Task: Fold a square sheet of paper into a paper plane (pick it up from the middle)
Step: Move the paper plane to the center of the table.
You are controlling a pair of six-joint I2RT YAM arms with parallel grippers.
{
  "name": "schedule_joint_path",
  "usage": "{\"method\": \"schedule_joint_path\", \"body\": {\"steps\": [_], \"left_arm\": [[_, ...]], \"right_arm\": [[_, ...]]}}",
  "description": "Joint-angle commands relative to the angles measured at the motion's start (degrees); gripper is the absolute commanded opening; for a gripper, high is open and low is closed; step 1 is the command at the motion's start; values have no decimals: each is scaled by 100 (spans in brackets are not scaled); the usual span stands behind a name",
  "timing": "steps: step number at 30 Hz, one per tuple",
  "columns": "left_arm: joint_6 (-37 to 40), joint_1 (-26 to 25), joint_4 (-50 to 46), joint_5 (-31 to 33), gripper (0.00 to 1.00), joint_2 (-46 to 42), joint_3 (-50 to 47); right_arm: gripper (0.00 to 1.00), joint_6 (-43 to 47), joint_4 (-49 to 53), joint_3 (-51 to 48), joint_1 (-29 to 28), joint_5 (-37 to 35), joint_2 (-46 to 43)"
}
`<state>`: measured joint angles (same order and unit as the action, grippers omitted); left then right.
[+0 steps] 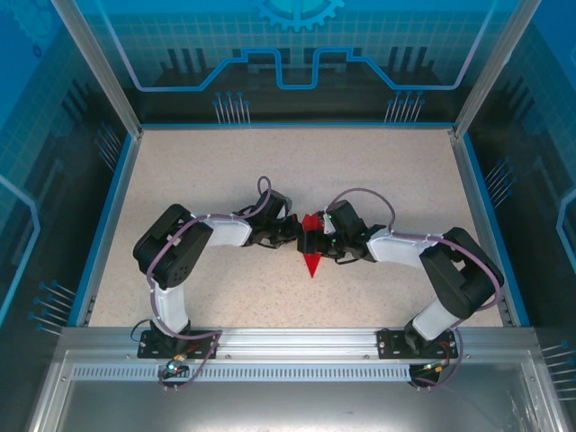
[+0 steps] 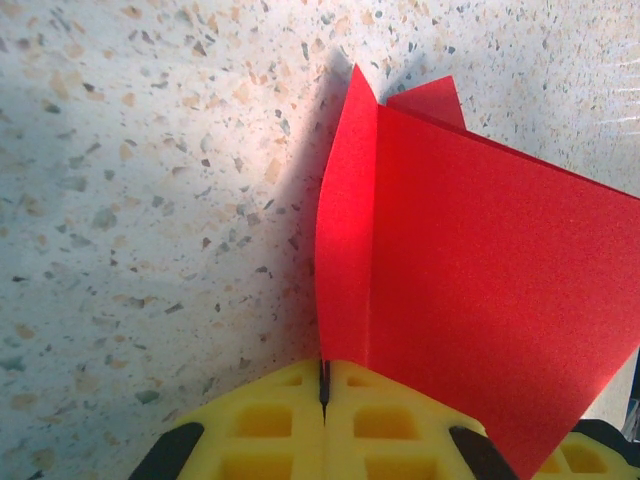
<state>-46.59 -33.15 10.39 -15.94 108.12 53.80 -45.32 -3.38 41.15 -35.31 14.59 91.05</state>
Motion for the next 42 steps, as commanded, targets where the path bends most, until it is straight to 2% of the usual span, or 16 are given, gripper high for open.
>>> {"method": "schedule_joint_path", "body": {"steps": [1, 4, 10, 15, 21, 25, 27, 37, 40, 42], "left_arm": [[36, 54, 28, -84, 0, -27, -113], [10, 51, 57, -113, 0, -36, -124], [-41, 51, 93, -238, 0, -181, -131], [-28, 45, 69, -304, 0, -282, -104], [-6, 38, 24, -282, 0, -340, -98], [-10, 42, 16, -288, 0, -335, -107], [-17, 41, 15, -286, 0, -316, -107], [-16, 43, -43, -235, 2, -351, -98], [-7, 46, -207, -12, 6, -501, -114], [20, 54, -415, 197, 14, -670, -95]], "right_arm": [[68, -171, -263, -98, 18, 43, -87], [66, -139, -76, -47, -1, -52, -69], [62, 232, 801, 159, -307, -752, -21], [56, 296, 1049, 302, -456, -1100, 10], [50, 288, 1115, 469, -470, -1192, 62], [33, 287, 1225, 544, -469, -1263, 80], [28, 296, 1230, 567, -486, -1265, 88], [26, 279, 1486, 794, -544, -1353, 341], [20, 278, 1575, 851, -554, -1402, 353], [17, 299, 1673, 860, -559, -1500, 284]]}}
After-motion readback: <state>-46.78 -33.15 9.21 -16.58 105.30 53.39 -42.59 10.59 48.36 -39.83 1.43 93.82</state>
